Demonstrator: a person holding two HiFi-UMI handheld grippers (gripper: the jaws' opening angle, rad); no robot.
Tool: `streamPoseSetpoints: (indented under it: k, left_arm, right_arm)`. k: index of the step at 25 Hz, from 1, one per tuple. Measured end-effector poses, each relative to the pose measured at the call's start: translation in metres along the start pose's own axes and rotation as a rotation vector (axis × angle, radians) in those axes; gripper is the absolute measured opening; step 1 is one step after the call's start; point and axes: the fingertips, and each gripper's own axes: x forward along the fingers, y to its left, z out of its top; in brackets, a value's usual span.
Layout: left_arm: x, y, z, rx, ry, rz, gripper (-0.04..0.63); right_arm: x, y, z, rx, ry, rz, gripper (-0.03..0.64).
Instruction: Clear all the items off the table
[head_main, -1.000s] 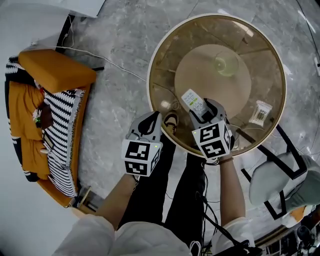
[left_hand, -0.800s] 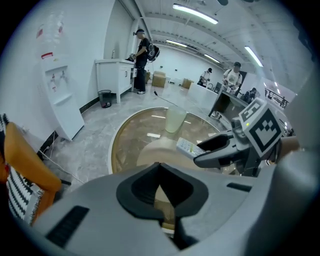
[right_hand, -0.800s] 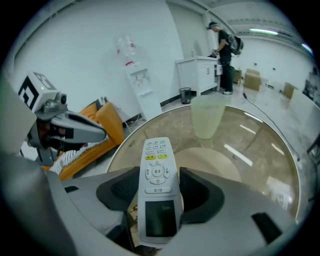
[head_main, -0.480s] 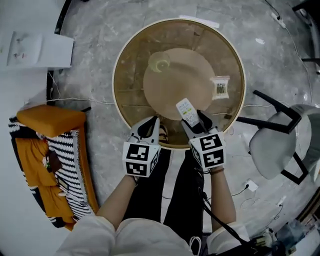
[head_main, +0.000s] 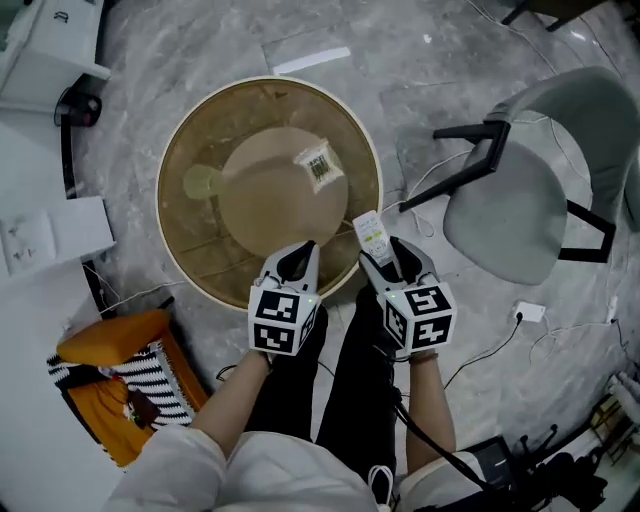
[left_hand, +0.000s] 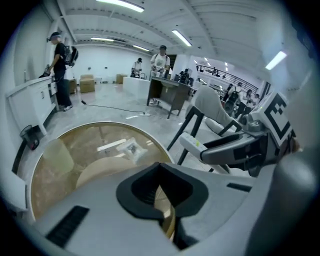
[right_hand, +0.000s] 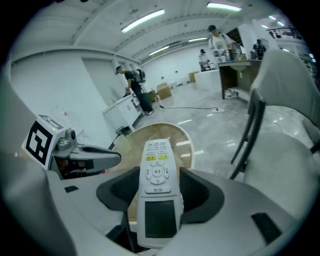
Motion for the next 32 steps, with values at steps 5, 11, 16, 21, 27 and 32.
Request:
streamPoseSetpoints:
  k: [5, 11, 16, 21, 27, 32]
  left_arm:
    - [0.046, -0.088, 0.032, 0.115, 0.02, -0.121, 0.008]
    - [0.087, -0.188, 0.067, 0.201, 0.041, -0.23, 0.008]
    - [0.122, -0.241, 0.092, 0.247, 0.045, -0.272, 0.008]
    - [0.158, -0.261, 0.102, 0.266, 0.069, -0.265, 0.008]
    - [0.182, -0.245, 0.095, 0.256, 0.117, -0.22, 0.008]
    - [0.196, -0.222, 0.087, 0.225, 0.142, -0.174, 0.008]
  right_arm:
    - [-0.067, -0.088, -0.006, 0.165, -0.096, -0.126, 0.267]
    - [-0.148, -0.185, -0.014, 0.272, -0.152, -0.267, 0.267]
    - [-0.181, -0.254, -0.019, 0.319, -0.17, -0.334, 0.267]
    - [-0.172, -0.31, -0.021, 0.311, -0.144, -0.364, 0.268]
    - [-0.12, -0.357, -0.031, 0.305, -0.066, -0.344, 0.268]
    - [-0.084, -0.378, -0.036, 0.297, -0.024, -0.338, 0.268]
